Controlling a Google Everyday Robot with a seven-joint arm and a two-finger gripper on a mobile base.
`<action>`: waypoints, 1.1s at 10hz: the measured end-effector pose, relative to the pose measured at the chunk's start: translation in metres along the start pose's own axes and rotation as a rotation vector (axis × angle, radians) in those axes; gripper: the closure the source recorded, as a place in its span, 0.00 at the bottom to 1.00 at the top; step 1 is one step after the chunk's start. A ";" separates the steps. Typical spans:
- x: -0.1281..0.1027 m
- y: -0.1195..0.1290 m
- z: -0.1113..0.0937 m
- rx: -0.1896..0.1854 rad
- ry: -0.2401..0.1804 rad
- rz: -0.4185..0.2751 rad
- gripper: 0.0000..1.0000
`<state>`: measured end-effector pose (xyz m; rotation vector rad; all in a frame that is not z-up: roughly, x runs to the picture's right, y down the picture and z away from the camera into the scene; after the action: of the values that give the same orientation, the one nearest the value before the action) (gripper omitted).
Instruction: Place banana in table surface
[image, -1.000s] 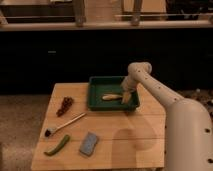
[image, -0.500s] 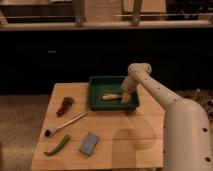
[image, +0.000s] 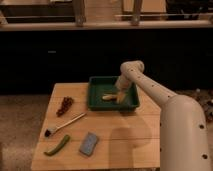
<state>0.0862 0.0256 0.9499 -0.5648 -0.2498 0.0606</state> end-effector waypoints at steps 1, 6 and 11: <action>-0.007 -0.002 0.001 -0.006 0.002 -0.011 0.20; -0.019 -0.009 0.022 -0.054 0.004 -0.020 0.20; -0.009 -0.006 0.032 -0.084 0.007 -0.017 0.33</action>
<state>0.0691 0.0361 0.9769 -0.6462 -0.2511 0.0319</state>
